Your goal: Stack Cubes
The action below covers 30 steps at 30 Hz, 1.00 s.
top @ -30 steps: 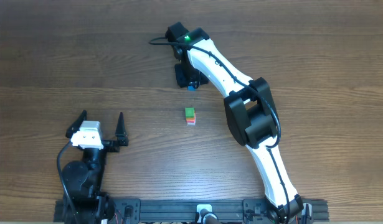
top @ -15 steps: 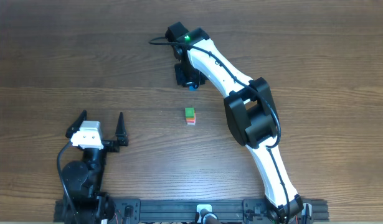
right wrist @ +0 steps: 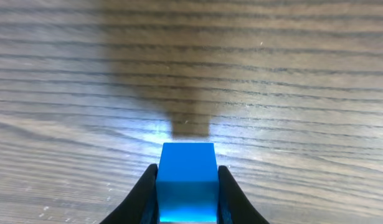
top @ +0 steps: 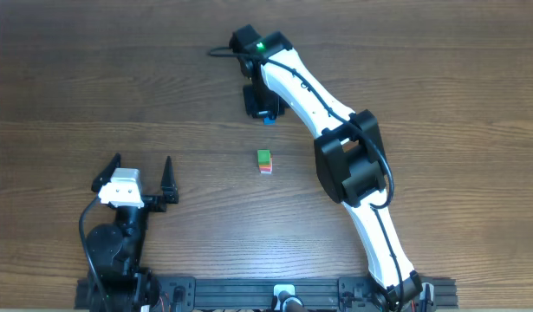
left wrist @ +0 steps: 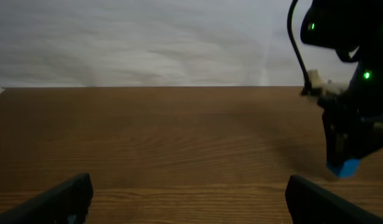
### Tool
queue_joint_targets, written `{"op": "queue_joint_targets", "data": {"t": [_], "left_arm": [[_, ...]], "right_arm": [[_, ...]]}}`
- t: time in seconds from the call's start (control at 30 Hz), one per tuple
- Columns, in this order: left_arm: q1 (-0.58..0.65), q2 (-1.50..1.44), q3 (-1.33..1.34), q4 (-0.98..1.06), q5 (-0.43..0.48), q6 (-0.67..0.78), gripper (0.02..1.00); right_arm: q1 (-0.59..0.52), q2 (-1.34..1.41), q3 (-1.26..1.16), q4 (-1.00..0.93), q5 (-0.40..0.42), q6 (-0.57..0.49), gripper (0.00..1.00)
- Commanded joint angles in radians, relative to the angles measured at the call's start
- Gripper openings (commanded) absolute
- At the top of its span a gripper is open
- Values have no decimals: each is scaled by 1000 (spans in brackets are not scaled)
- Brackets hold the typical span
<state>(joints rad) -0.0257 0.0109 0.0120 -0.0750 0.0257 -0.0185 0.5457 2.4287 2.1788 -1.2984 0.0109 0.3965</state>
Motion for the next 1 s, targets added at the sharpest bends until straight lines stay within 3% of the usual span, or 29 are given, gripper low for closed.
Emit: {"op": "queue_joint_targets", "data": {"t": [0.03, 0.4, 0.7, 1.0], "left_arm": [[-5, -4, -5, -1, -8, 14, 1000], [-5, -4, -5, -1, -8, 14, 998], [-5, -4, -5, -1, -8, 14, 1000], [-5, -4, -5, -1, -8, 14, 1000]], "right_arm": [[-1, -90, 48, -24, 13, 10, 9], [56, -324, 4, -166, 21, 32, 12], [137, -491, -295, -111, 24, 150, 12], [178, -489, -341, -106, 24, 211, 9]]}}
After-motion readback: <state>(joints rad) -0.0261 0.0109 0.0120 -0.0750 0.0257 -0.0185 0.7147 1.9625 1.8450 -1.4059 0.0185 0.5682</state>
